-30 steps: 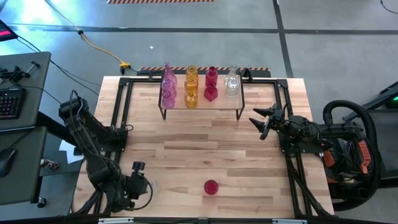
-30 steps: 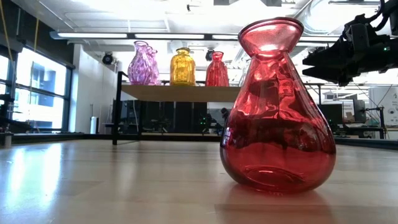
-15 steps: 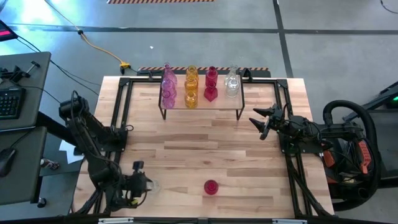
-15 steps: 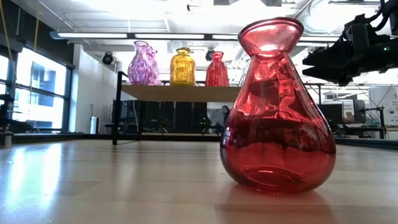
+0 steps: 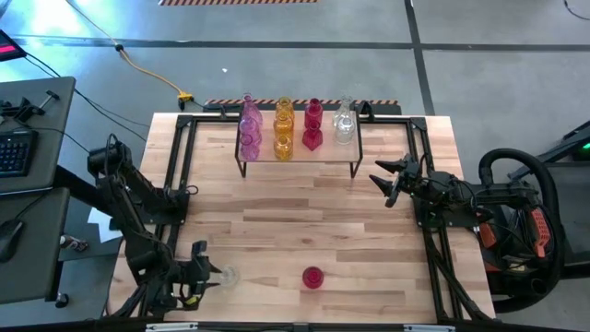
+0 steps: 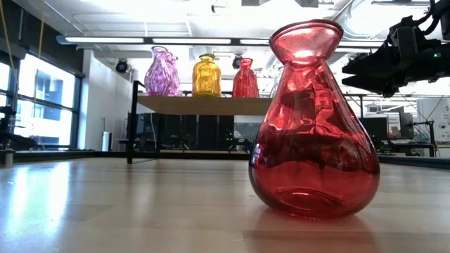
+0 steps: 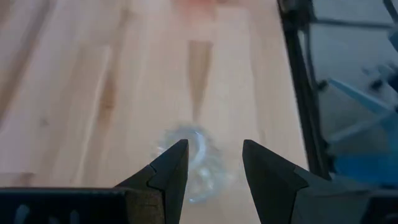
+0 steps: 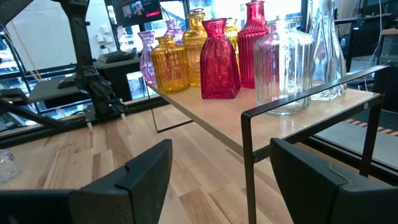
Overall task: Sort vases onto shelf
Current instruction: Put the transparent vase on the shelf and align it with the other transparent vases
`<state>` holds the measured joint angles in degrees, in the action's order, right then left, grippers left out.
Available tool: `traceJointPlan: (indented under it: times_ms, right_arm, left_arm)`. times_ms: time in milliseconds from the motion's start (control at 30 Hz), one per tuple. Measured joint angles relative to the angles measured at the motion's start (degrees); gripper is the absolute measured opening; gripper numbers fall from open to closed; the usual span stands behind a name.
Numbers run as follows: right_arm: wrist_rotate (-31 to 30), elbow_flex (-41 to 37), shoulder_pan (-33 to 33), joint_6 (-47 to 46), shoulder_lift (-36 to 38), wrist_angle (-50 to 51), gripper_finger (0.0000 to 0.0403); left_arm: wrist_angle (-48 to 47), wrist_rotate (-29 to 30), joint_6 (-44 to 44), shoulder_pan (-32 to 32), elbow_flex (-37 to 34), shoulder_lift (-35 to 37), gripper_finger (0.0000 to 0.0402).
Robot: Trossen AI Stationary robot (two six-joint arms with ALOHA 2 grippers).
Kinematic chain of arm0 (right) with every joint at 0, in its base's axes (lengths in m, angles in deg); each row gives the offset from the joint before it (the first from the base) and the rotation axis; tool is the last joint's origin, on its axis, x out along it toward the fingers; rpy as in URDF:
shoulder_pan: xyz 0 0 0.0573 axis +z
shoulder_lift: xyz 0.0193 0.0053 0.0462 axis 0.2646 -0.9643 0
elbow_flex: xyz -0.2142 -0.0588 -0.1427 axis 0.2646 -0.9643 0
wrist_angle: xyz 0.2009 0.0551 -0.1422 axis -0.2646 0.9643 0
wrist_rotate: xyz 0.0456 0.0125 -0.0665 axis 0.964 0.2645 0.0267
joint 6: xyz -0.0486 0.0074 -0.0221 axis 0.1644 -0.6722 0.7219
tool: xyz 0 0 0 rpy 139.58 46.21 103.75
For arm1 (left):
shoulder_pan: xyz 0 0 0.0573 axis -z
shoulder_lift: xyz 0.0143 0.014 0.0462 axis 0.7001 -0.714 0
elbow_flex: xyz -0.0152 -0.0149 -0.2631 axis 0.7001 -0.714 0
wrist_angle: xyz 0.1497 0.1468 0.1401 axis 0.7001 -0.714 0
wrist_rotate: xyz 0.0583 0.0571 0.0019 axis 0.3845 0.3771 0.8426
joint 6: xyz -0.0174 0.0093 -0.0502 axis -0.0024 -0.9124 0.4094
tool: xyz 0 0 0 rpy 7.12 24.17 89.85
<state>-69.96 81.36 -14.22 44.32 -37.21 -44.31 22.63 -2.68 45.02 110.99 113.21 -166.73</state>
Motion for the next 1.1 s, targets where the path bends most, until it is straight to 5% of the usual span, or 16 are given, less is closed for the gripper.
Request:
traceJointPlan:
  times_ms: [233, 1100]
  right_arm:
    - [0.02, 0.0, 0.02, 0.0, 0.0, 0.0, 0.0254]
    - [0.01, 0.01, 0.01, 0.0, 0.02, -0.02, 0.0254]
  left_arm:
    - [1.7, -8.17, -5.78, -3.7, 0.0, -0.02, 0.0145]
    - [2.0, -18.61, -14.21, -10.7, 0.15, -0.35, 0.0145]
